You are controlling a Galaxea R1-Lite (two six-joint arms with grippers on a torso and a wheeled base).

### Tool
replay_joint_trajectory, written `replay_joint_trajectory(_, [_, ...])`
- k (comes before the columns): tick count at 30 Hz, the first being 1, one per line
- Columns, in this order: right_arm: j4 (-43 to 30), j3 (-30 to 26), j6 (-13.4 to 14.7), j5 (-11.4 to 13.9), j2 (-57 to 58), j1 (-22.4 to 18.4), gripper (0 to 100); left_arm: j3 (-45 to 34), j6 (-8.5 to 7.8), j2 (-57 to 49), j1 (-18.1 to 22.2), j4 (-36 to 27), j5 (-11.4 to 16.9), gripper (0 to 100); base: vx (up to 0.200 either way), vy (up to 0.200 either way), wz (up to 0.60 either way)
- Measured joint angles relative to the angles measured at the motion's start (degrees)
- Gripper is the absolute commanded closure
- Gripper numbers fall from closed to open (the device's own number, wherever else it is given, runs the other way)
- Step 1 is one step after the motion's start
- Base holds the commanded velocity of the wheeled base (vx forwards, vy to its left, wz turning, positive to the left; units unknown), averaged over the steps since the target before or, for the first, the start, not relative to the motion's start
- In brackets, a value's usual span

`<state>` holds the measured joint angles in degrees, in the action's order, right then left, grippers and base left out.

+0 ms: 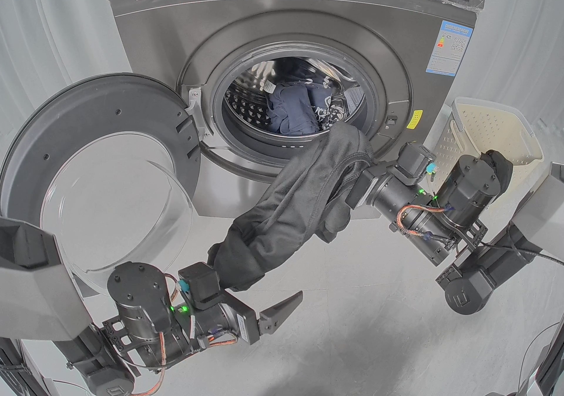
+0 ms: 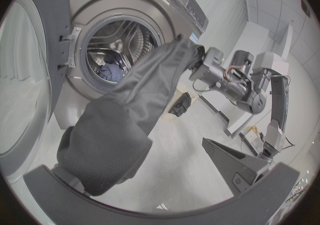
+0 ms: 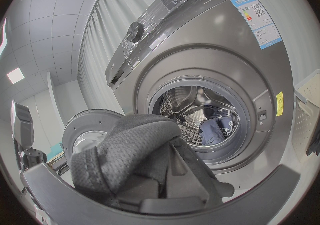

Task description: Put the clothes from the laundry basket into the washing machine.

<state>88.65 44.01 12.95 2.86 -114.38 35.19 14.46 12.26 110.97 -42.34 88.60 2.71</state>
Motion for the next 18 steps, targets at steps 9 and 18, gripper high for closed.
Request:
replay_joint_trajectory(9, [0.0, 3.0, 0.0, 0.0, -0.1, -1.0, 100, -4.4, -1.38, 3.3, -1.9, 0.1, -0.4, 0, 0.000, 0.000, 0.00])
replay_joint_trajectory(18, [0.1, 0.6, 0.0, -0.1, -0.1, 0.1, 100, -1.0, -1.34, 4.6, -0.9, 0.0, -1.0, 0, 0.000, 0.000, 0.00])
